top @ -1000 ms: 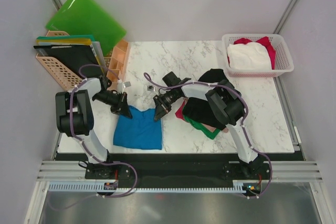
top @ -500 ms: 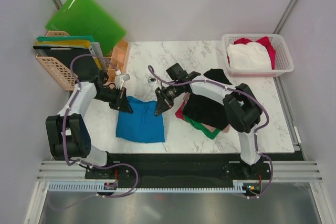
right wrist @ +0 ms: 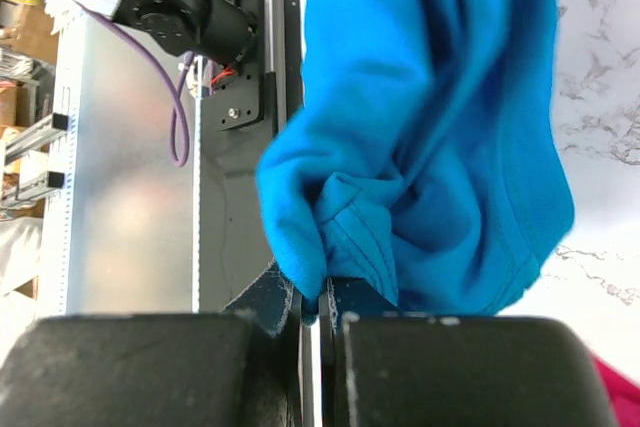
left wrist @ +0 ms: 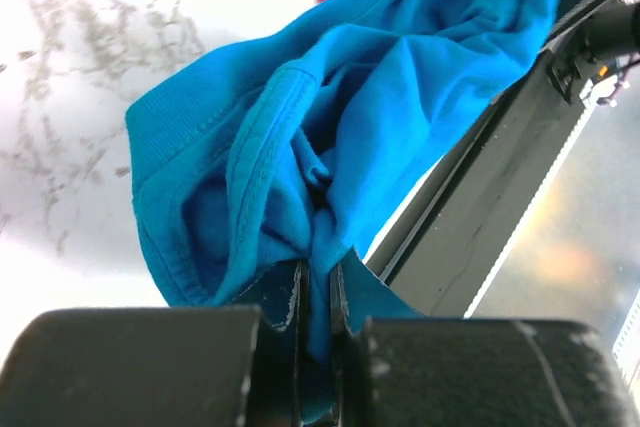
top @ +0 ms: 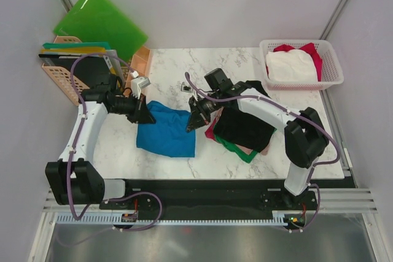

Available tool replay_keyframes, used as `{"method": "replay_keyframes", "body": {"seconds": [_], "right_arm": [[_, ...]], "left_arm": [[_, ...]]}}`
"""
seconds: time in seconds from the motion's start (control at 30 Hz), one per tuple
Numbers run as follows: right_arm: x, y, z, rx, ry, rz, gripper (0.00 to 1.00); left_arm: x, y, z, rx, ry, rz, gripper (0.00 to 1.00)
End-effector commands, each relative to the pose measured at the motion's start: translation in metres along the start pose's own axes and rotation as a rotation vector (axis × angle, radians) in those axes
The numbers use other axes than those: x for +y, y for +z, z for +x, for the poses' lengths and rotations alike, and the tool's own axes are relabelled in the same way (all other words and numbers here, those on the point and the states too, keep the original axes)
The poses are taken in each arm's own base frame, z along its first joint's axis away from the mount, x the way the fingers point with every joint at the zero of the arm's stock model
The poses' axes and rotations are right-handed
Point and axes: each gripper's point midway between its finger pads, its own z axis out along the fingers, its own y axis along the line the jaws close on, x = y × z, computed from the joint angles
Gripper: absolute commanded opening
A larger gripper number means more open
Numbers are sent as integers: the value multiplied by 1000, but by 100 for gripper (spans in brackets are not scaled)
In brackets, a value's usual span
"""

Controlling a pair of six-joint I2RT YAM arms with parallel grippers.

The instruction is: Fold and stack the t-shirts

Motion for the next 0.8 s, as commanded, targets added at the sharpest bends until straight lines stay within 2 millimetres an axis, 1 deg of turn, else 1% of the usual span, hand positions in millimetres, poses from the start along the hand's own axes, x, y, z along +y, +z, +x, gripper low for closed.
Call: {"method": "replay_keyframes", "body": {"seconds": [0.0,0.13,0.2,0.33,0.4,0.6,0.67,0.77], "right_arm": [[27,-16,-10,-38,-84,-2,0],[36,-25,-12,-50,-97,20,0],[44,-31,-11,-54,-103,30,0],[56,-42,-6,-50,-115,47,0],[61,-46,-1,-49,-121,54,0],[58,-59,18,-37,-91,97,0],[60,-64,22,-34,-89,110,0],[61,-70,29,-25,-84,130,0]], "left_arm": [[-25,5,-17,-38,60,64,2],[-32,14,-25,-29,95,60,2],[-36,17,-35,-38,111,62,2],[-35,22,-53,-49,110,88,2],[-33,27,-55,-38,110,87,2],[-31,30,-62,-39,130,82,2],[-30,31,-67,-42,136,81,2],[-31,38,-73,-33,142,101,2]]}}
